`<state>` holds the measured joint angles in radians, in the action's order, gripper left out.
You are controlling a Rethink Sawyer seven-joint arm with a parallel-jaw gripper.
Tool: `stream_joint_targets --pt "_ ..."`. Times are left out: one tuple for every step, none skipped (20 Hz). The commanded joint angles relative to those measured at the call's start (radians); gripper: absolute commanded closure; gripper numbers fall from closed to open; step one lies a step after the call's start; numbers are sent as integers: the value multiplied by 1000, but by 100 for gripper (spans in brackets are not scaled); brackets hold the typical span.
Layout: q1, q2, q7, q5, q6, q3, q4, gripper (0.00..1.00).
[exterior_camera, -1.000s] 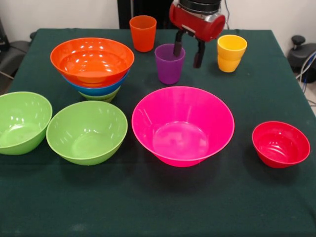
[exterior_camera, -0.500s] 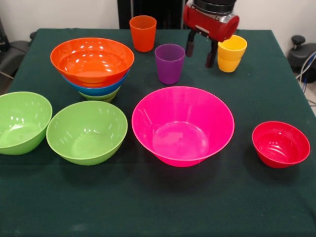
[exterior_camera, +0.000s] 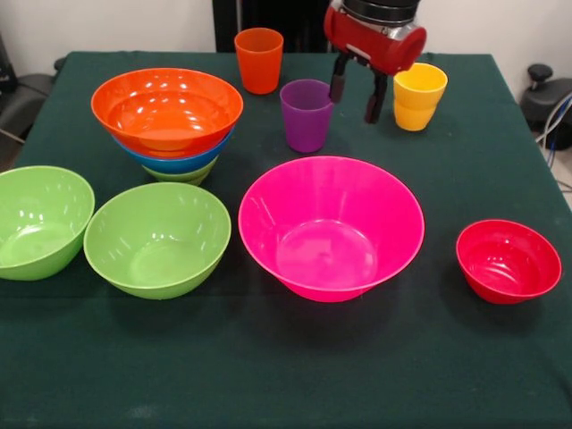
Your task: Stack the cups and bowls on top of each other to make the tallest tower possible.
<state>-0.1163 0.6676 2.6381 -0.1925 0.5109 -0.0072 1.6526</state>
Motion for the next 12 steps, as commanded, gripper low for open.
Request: stream_joint_targets --pt "-15 -38 56 40 59 16 -107 0" --pt "-11 -41 60 46 67 15 -117 0" --pt "-2 -45 70 49 66 10 -122 0" --pt "6 -49 71 48 67 6 -134 0" --pt "17 -52 74 46 70 -1 -145 0" --pt "21 -55 70 48 73 0 -153 0" --pt "23 -57 67 50 75 0 -158 0" --pt "21 -63 56 51 81 1 -171 0" --pt "19 -68 44 54 87 6 -180 0" --pt "19 -74 36 54 88 7 -188 0" --pt "20 -82 28 55 89 8 -199 0" --pt "20 -87 28 58 84 11 -199 0"
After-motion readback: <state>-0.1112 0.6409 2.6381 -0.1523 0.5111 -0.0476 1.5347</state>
